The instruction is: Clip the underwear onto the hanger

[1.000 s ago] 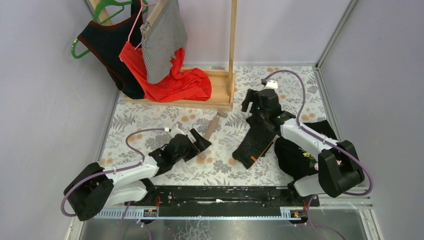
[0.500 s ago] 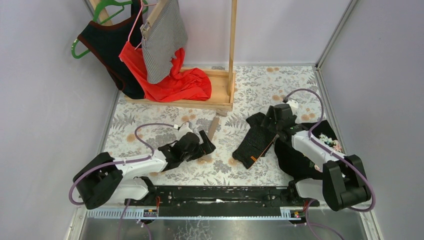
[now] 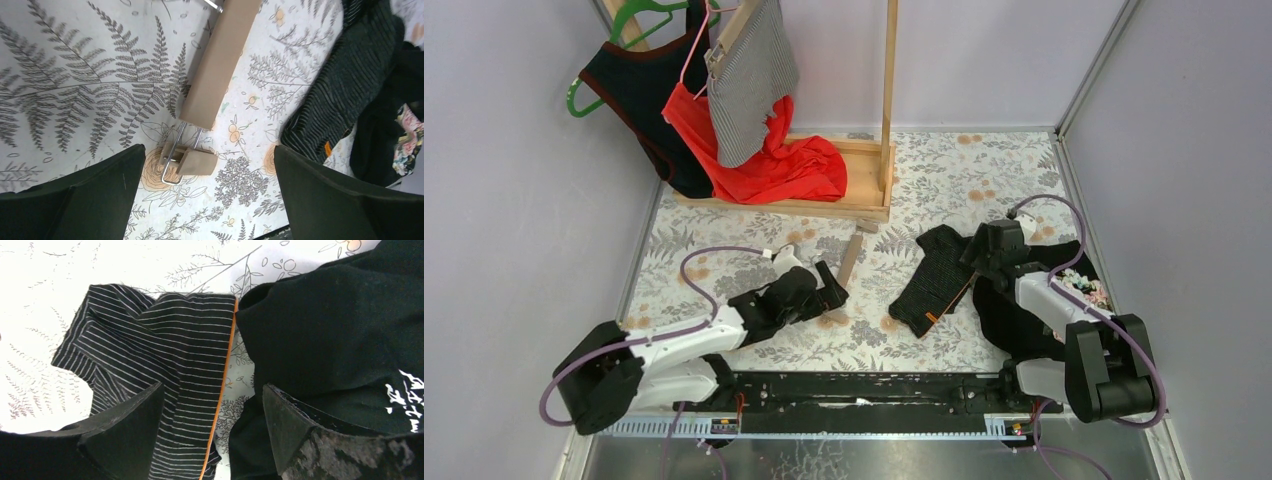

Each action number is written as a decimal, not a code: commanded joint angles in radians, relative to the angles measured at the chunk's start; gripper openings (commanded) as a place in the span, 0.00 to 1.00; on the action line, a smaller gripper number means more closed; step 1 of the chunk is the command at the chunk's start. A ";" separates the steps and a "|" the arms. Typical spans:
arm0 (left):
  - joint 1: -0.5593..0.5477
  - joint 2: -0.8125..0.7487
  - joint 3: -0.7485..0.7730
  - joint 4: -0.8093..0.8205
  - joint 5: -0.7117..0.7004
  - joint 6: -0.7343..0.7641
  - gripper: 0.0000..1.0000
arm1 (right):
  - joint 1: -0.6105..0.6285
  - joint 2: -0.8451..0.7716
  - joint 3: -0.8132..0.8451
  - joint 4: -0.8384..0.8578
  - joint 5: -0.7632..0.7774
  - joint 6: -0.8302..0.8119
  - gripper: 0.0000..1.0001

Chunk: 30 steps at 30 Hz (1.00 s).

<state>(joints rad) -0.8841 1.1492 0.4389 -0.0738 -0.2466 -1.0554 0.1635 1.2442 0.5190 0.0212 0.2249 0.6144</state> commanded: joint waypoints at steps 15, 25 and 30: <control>-0.005 -0.125 0.038 -0.140 -0.124 0.024 1.00 | -0.071 0.085 -0.020 0.235 -0.096 0.055 0.72; -0.004 -0.092 0.037 -0.109 -0.114 0.025 1.00 | -0.077 0.096 -0.045 0.304 -0.105 0.084 0.61; -0.004 -0.095 0.032 -0.107 -0.113 0.020 1.00 | -0.085 0.109 -0.064 0.312 -0.097 0.103 0.61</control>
<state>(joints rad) -0.8841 1.0565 0.4473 -0.2028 -0.3389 -1.0416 0.0906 1.3441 0.4698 0.2832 0.1184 0.6903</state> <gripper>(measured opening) 0.997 0.614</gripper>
